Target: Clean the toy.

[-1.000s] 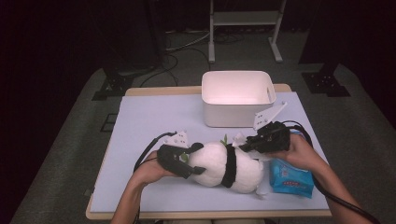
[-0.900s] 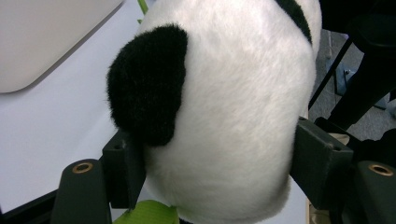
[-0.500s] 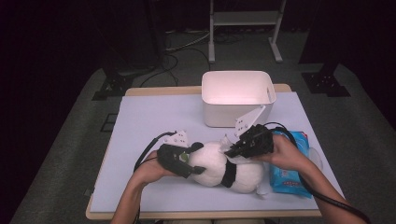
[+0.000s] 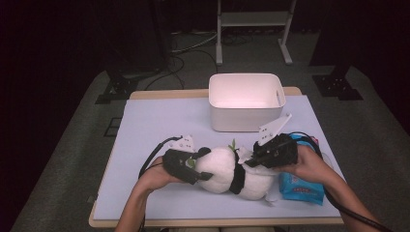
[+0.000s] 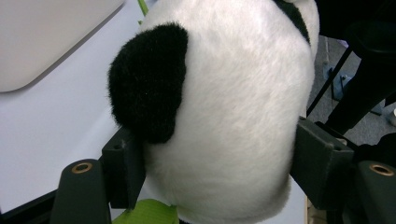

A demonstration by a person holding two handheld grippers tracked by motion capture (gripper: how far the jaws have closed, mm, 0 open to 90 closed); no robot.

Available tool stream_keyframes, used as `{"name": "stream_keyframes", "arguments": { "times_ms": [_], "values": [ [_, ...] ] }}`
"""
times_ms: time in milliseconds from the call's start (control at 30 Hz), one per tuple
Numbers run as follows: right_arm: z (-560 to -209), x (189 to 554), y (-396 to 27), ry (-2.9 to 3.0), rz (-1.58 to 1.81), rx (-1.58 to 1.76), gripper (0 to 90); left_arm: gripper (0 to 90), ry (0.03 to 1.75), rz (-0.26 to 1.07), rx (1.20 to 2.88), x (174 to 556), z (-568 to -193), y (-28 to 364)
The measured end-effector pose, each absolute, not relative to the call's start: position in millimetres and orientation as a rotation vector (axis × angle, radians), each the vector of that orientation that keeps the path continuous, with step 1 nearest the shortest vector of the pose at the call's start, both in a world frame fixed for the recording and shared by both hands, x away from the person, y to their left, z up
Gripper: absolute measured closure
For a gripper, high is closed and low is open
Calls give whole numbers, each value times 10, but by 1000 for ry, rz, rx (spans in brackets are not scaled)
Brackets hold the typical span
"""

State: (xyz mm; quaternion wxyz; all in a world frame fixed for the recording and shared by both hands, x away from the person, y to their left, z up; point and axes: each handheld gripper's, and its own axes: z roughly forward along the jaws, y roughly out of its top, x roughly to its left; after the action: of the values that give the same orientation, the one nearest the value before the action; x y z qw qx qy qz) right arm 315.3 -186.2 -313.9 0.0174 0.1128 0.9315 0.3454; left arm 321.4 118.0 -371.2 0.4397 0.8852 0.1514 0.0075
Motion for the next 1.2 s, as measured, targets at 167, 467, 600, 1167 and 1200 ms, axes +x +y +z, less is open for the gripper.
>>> {"name": "stream_keyframes", "arguments": {
  "times_ms": [167, 467, 600, 1167, 1200],
  "values": [
    [-3147, 3135, -1927, 2890, 1069, 369, 870, 285, 384, 16, 2192, 3224, -3721, 1180],
    [-3101, 3203, -1683, 2902, 1058, 321, 869, 295, 391, 18, 2184, 3220, -3724, 1186],
    [-3099, 3251, -1534, 2903, 1070, 301, 869, 296, 385, 26, 2187, 3209, -3711, 1182],
    [-3190, 3192, -1890, 2902, 1092, 378, 872, 299, 379, 19, 2164, 3200, -3702, 1155],
    [-3183, 3191, -1883, 2900, 1086, 376, 872, 299, 385, 21, 2163, 3201, -3697, 1155]
  ]
}}
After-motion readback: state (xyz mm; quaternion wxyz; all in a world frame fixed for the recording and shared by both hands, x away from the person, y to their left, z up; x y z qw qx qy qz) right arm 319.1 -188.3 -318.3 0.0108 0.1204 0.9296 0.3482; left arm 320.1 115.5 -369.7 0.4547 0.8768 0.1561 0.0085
